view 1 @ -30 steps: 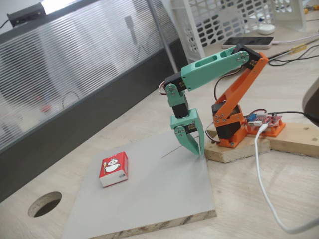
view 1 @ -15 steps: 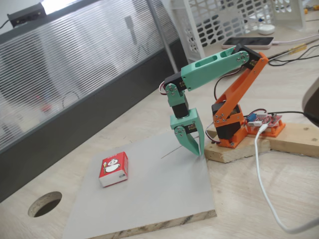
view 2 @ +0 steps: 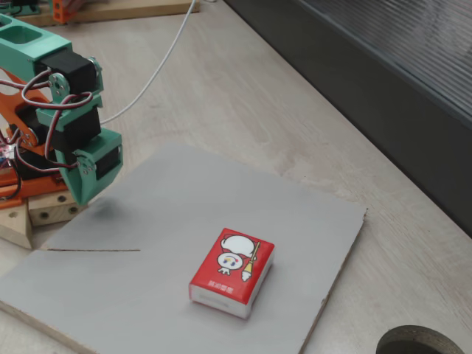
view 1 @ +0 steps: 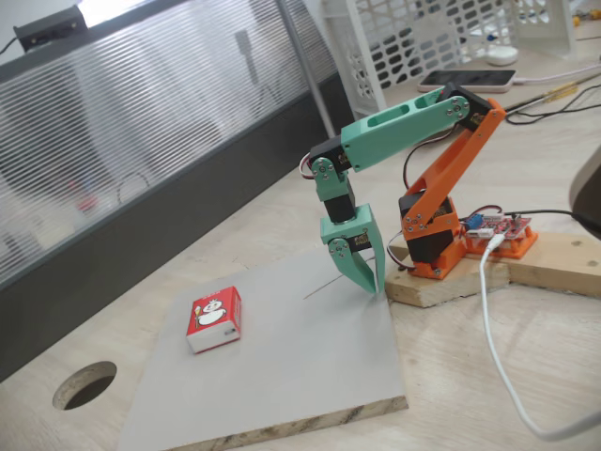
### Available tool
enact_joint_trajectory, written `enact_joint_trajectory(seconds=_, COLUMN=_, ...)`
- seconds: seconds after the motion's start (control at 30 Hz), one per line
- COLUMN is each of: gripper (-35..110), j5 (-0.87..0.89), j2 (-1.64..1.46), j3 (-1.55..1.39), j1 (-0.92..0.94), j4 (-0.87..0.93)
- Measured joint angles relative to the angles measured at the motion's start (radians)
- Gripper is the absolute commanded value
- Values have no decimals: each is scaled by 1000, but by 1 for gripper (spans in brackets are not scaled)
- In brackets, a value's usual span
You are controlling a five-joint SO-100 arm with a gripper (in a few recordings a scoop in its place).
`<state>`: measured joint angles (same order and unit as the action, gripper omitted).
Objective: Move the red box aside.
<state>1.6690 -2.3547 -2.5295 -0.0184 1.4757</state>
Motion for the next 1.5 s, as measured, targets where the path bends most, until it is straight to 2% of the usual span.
enact_joint_trajectory(seconds=0.27, gripper=4, j5=0, j2=0, j3=55, j1=0, j4=6)
enact_joint_trajectory(seconds=0.5, gripper=4, j5=0, j2=29, j3=396, j1=9, j4=8)
enact_joint_trajectory(seconds=0.93, gripper=4, j5=-2, j2=657, j3=881, j1=51, j4=8)
enact_joint_trajectory(seconds=1.23, gripper=4, j5=0, j2=927, j3=982, j1=66, j4=-5)
enact_joint_trajectory(seconds=1.33, gripper=4, j5=0, j2=983, j3=983, j1=66, j4=-41)
enact_joint_trajectory(seconds=1.5, gripper=4, j5=0, j2=992, j3=1011, j1=64, j4=-239)
